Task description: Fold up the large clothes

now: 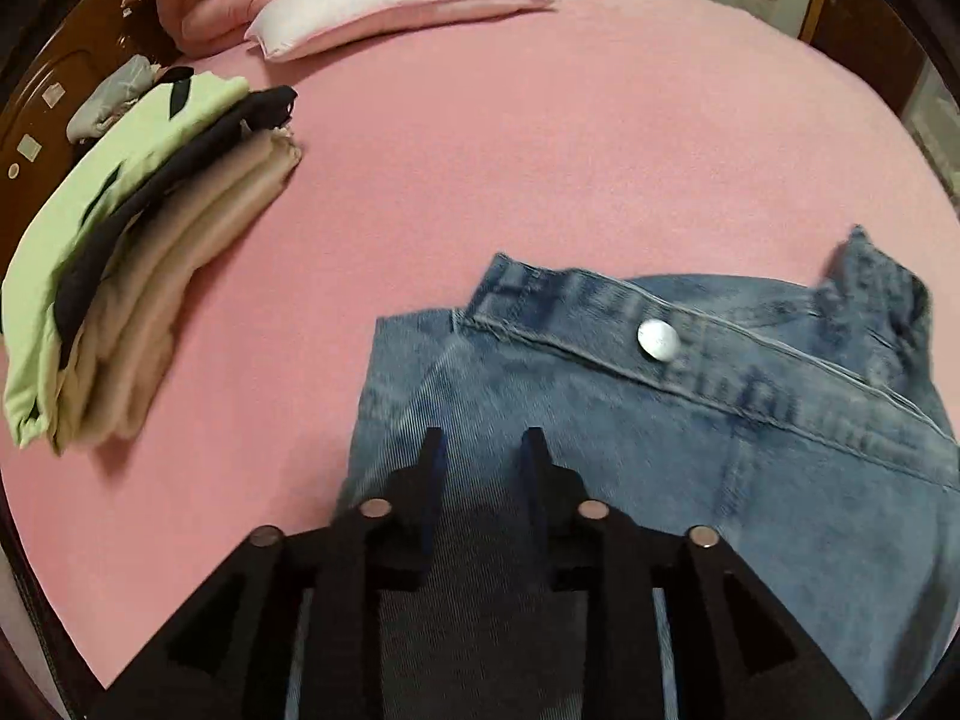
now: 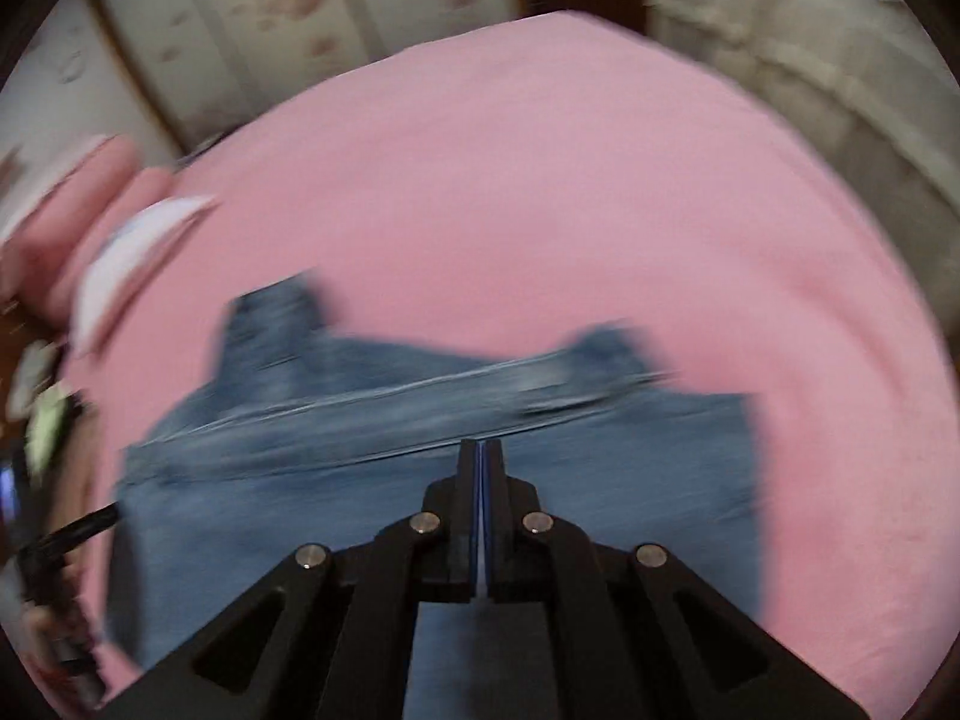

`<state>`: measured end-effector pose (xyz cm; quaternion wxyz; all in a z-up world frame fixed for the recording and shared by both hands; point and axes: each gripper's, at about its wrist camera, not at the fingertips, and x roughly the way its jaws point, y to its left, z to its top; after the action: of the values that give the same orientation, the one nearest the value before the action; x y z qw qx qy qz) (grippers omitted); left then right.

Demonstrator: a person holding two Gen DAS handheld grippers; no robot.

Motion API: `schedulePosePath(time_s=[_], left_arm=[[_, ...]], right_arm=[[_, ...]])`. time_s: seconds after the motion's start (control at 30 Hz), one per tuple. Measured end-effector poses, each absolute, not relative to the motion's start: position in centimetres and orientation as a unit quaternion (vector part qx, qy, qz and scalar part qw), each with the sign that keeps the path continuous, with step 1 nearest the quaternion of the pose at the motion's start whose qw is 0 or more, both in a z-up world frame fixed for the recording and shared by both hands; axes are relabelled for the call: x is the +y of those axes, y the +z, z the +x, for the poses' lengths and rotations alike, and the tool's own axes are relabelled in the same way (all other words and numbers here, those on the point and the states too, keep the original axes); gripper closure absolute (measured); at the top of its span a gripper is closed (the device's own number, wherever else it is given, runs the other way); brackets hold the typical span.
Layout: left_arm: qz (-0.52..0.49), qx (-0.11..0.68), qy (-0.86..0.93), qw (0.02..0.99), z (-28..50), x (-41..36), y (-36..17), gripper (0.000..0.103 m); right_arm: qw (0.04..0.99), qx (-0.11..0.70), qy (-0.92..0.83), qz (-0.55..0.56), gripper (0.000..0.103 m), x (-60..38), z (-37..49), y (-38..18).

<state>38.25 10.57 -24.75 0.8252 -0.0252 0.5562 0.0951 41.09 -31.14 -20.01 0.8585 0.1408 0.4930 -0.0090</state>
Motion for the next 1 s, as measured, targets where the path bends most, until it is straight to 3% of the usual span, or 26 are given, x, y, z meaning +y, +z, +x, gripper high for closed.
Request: schedulePosePath(time_s=[0.13, 0.43, 0.7, 0.8, 1.0], left_arm=[[-0.024, 0.549, 0.086, 0.831, 35.2, 10.1, -23.3, 0.067], [-0.117, 0.587, 0.075, 0.797, 29.9, 12.4, -24.2, 0.063], [-0.192, 0.612, 0.075, 0.763, 23.8, 13.2, -25.1, 0.057], [-0.224, 0.613, 0.073, 0.754, 21.3, 13.7, -25.3, 0.049], [-0.308, 0.618, 0.069, 0.72, 17.9, 15.0, -27.4, 0.043]], right_arm=[[0.817, 0.545, 0.067, 0.177, 0.103, -25.2, 42.0, -22.2], [0.73, 0.654, 0.05, 0.19, 0.103, -19.8, 39.8, -28.3], [0.733, 0.663, 0.042, 0.149, 0.103, -18.1, 40.0, -29.6], [0.723, 0.675, 0.044, 0.143, 0.103, -18.3, 40.8, -29.9], [0.719, 0.687, 0.034, 0.101, 0.103, -16.8, 41.8, -29.6]])
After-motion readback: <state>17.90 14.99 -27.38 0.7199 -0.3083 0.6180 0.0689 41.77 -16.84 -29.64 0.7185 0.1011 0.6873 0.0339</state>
